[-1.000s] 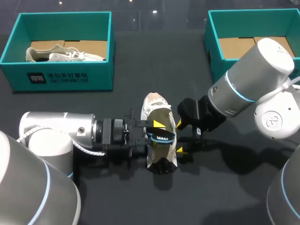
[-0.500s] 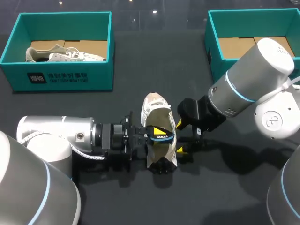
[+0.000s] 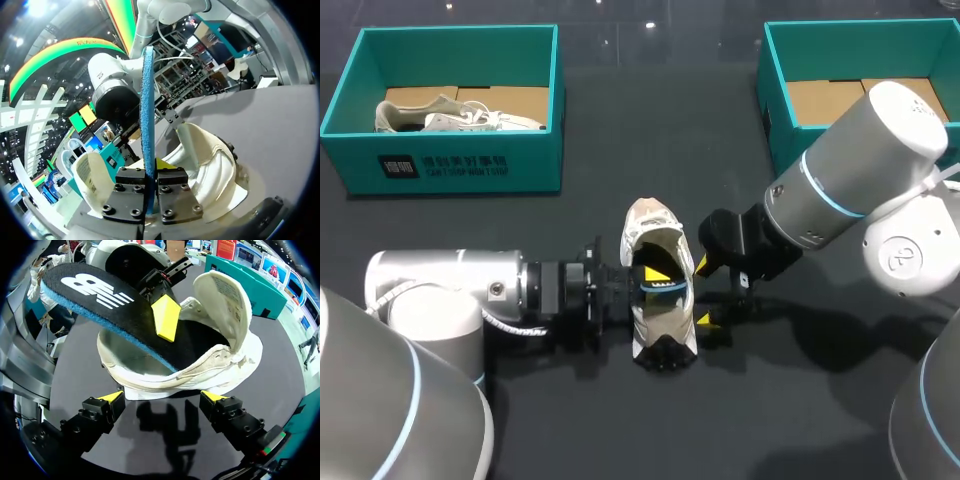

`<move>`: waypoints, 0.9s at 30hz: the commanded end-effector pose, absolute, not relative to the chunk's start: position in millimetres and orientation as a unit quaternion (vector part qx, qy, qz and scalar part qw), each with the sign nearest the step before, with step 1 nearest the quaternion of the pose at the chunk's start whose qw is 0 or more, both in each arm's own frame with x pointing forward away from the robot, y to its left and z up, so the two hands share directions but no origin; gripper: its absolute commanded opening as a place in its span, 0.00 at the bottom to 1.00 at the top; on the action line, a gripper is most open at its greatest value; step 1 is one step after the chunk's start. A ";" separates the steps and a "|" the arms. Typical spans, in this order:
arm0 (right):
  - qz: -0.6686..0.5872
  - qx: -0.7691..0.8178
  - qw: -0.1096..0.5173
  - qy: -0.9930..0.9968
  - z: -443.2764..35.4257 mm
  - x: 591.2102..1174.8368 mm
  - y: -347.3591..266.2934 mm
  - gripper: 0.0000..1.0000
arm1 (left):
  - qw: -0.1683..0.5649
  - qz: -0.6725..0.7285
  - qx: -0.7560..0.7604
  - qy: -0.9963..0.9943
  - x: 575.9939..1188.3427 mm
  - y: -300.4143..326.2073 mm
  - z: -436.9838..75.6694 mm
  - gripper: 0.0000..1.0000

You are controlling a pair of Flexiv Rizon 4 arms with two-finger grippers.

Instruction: Take the shoe out of the shoebox, open the shoe tongue, remove and reinsert the insole, then place the shoe into the shoebox

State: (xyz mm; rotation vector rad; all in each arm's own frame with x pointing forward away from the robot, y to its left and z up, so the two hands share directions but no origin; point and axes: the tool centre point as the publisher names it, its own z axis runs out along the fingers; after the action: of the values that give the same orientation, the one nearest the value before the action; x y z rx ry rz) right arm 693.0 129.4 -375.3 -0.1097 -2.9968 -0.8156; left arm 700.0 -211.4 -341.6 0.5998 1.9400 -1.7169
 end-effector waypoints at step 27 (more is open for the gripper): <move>-0.261 -0.036 0.016 -0.965 -375.7 692.5 130.6 1.00 | 0.247 -0.630 0.253 0.691 678.3 -224.0 -314.4 0.00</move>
State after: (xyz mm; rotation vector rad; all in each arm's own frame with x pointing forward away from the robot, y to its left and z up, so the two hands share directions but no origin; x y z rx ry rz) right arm 693.0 129.4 -375.3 -0.1097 -2.9968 -0.8156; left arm 673.6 -217.7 -310.1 0.6821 1.8788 -1.7192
